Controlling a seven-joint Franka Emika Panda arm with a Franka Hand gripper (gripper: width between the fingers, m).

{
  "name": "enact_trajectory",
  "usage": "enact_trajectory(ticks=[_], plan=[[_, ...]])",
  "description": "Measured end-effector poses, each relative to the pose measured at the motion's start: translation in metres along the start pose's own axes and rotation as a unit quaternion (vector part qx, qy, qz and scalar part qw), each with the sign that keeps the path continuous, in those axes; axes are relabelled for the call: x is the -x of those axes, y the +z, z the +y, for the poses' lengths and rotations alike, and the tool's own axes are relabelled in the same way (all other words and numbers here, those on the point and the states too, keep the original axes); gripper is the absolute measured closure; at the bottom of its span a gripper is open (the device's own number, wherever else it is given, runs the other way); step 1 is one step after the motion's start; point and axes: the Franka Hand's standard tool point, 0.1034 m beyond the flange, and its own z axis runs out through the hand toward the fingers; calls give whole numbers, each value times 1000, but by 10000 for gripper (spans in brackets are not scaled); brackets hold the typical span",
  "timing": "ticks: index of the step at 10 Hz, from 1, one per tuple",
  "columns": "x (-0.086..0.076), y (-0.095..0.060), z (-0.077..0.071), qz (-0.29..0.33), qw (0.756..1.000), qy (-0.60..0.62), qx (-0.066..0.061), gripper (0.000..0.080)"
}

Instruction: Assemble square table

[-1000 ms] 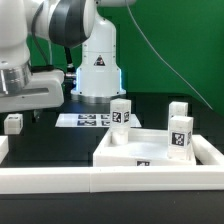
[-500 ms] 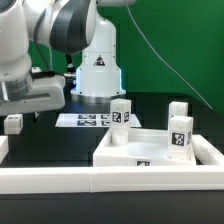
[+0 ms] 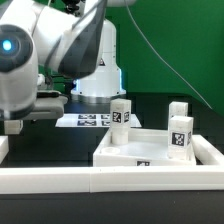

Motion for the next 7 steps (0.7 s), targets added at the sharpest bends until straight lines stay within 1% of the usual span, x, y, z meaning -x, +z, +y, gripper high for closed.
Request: enact_trajectory(ticks=[1,2,3,4,6,7], plan=[[1,7,2,-37,999,1,-8,150],[2,8,5,-72,997,5,-16,150],[-1,-1,10,-77,997,10,-13,150],[-3,-1,9,-72,997,8,-10,150],[-3,0,8,-73,997,8,-10,150],[-3,0,7,-73,997,8,-10,271]])
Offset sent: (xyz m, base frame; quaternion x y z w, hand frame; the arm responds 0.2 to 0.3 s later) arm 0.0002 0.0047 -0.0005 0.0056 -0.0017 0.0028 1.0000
